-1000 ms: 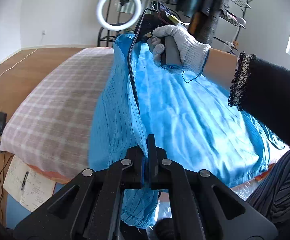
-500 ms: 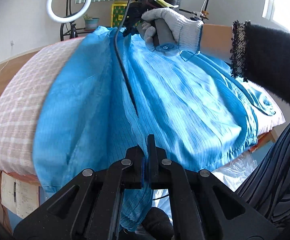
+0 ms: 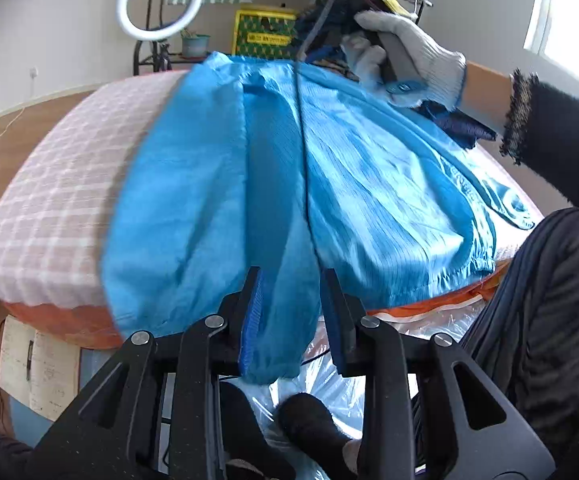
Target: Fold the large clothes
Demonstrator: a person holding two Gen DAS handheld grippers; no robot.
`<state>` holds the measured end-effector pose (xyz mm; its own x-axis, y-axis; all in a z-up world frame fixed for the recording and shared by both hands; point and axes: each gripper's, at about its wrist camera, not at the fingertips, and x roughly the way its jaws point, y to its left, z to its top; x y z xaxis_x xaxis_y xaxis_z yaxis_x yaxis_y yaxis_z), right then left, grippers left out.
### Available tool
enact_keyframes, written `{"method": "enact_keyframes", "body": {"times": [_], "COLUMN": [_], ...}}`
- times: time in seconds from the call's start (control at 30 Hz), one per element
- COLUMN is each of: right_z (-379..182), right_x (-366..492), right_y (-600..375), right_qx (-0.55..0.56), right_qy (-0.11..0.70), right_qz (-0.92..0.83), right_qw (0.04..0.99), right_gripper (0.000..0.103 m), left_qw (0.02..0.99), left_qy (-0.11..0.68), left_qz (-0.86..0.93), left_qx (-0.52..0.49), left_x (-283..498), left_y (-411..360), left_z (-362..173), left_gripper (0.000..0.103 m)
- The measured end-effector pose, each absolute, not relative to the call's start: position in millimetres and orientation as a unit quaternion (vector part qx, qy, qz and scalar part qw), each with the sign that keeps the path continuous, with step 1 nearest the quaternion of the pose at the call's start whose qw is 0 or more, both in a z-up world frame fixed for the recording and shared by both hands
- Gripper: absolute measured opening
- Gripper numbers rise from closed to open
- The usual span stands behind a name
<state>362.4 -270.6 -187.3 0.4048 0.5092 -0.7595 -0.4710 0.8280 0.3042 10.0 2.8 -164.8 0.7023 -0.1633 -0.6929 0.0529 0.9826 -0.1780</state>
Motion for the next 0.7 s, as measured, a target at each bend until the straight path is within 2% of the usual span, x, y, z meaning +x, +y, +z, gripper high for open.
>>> {"method": "enact_keyframes", "body": {"times": [0.1,0.23,0.43,0.7], "right_z": [-182,-190,-221,-263], "right_x": [342,316,280,217], "right_y": [-273,-267,-249,-244], "right_qx": [0.024,0.017,-0.003,-0.161], "right_qy": [0.471,0.491,0.535,0.585], "right_qz": [0.321,0.341,0.357,0.340], "right_qw": [0.821,0.801,0.766,0.718], "right_gripper": [0.036,0.036,0.038,0.038], "left_qw": [0.927,0.917,0.907,0.909], "left_qy": [0.370,0.386,0.405,0.401], "left_qz": [-0.031,-0.007,-0.026,-0.076], "left_qx": [-0.057,-0.100,-0.112,-0.088], "left_x": [-10,-21,1,15], "left_y": [21,59,77,43], "left_z": [-165,-180,-206,-214], "left_gripper": [0.029,0.029,0.029,0.029]}}
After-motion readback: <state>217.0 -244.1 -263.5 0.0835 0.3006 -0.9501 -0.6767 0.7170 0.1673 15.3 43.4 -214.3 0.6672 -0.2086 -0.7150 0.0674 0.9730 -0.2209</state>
